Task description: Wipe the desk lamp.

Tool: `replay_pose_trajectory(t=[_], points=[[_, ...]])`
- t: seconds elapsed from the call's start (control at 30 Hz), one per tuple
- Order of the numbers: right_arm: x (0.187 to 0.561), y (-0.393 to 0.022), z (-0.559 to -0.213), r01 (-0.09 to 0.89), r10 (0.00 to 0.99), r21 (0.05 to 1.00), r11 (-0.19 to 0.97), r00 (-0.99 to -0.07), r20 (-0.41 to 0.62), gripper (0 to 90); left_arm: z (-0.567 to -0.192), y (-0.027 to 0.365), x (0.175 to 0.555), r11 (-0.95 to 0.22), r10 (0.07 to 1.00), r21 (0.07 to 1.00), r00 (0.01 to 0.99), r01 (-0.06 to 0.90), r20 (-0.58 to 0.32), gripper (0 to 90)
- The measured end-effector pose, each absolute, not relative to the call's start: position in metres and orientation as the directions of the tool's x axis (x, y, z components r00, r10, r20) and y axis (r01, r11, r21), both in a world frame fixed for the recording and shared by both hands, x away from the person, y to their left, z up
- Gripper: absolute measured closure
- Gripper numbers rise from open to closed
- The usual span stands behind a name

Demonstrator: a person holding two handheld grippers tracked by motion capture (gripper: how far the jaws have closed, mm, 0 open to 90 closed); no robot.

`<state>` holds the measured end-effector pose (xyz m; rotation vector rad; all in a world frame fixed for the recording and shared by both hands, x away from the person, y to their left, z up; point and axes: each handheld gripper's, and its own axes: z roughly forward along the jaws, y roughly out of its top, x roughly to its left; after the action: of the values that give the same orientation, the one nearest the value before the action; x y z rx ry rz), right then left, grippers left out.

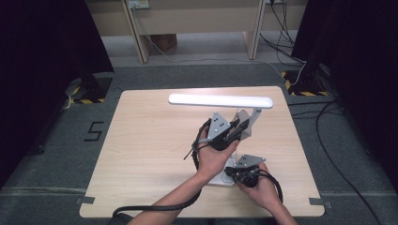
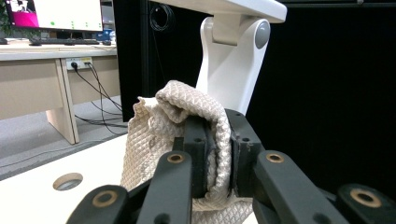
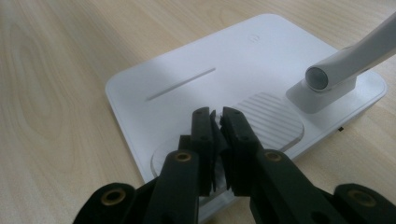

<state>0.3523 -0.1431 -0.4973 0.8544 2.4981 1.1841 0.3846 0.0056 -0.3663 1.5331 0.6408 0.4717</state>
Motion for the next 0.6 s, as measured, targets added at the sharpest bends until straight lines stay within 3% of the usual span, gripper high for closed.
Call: replay_pose_trajectory(t=[0.6], points=[[0.352,-0.143,-0.498,0.404,0.604,0.769,0.495,-0.796,0.029,83.8,-0.379,0.008,0.384,-0.003,0.658,0.992,0.747,0.128,-0.095,80.1]])
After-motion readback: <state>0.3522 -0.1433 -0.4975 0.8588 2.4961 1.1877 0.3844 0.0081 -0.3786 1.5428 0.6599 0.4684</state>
